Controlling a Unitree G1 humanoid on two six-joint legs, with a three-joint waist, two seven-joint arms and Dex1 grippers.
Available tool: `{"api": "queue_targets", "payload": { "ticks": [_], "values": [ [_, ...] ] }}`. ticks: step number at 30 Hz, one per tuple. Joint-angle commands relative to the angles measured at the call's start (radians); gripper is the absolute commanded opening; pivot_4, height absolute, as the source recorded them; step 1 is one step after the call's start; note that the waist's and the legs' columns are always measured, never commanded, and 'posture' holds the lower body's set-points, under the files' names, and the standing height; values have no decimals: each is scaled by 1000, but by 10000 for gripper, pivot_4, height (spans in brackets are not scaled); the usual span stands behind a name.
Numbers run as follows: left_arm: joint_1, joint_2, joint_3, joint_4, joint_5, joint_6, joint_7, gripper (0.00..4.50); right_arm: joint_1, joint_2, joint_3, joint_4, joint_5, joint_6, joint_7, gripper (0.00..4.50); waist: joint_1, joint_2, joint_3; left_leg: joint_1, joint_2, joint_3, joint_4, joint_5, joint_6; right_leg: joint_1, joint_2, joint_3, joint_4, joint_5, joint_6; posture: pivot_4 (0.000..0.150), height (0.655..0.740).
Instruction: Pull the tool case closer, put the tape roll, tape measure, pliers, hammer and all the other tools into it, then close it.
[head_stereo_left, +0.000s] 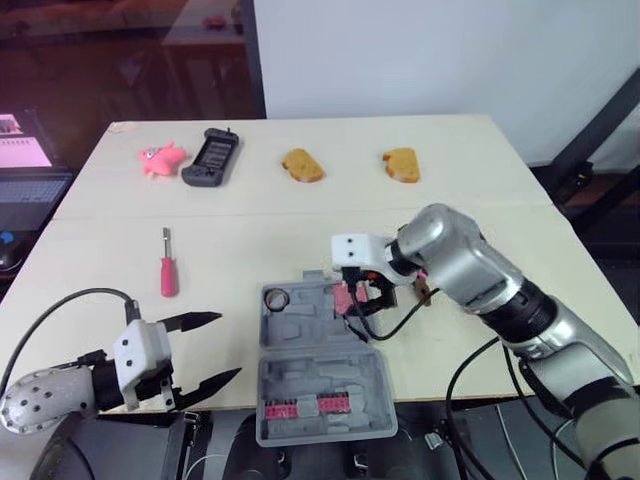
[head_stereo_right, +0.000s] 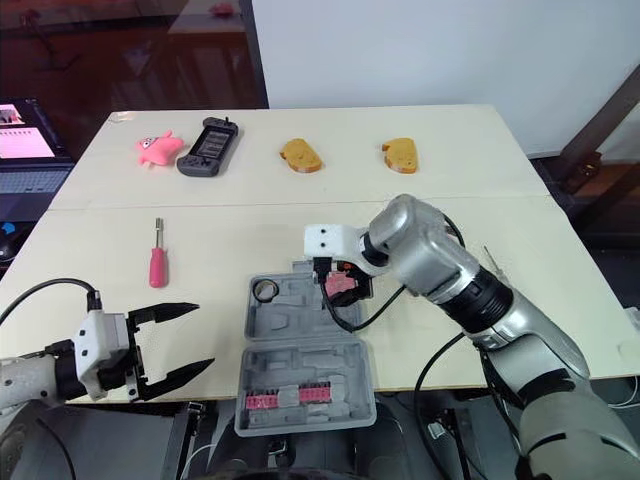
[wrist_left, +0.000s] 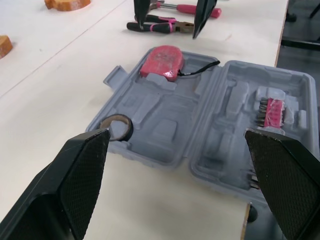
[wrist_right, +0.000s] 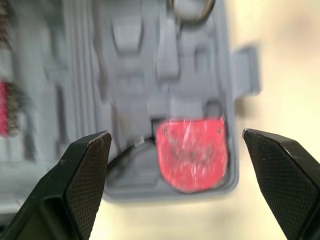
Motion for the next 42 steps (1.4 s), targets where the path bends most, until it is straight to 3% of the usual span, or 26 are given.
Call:
{"api": "queue_targets", "payload": {
  "ticks": [1,2,4,5,12,15,42],
  "values": [
    [-19,12,1,0,-18,3,-13,45000,79,10,-132,-47,74,-120,-75,44368,0,0,0,0,0,0,0,0,0,0,0,0,0,0,0,1500,7188],
    [-28,13,-2,4,-21,5,-16,45000,113,18,-167,-53,104,-146,-87,44368,2,0,0,0,0,0,0,0,0,0,0,0,0,0,0,1500,7188],
    [-47,18,-7,16,-24,8,-26,45000,168,2,-198,-65,151,-140,-82,38777,1,0,0,0,0,0,0,0,0,1,0,0,0,0,0,1500,7188],
    [-56,20,-9,23,-25,10,-31,45000,191,-11,-198,-68,154,-156,-84,27994,0,0,0,0,0,0,0,0,0,1,0,0,0,0,0,1500,7188],
    [-131,42,-30,69,-29,20,-74,45000,288,25,-258,44,212,-260,-168,28171,2,0,0,0,0,0,1,0,0,2,0,-2,-1,0,0,1500,7188],
    [-142,48,-29,77,-30,22,-84,45000,313,14,-254,54,210,-298,-181,20770,1,0,0,0,0,0,0,1,-1,2,0,-2,0,0,0,1500,7188],
    [-210,86,-28,104,-33,64,-122,45000,413,154,-250,678,157,-730,-290,20770,-1,-5,-6,6,0,0,0,1,-2,8,1,-2,0,0,0,1500,7188]
  ]
}}
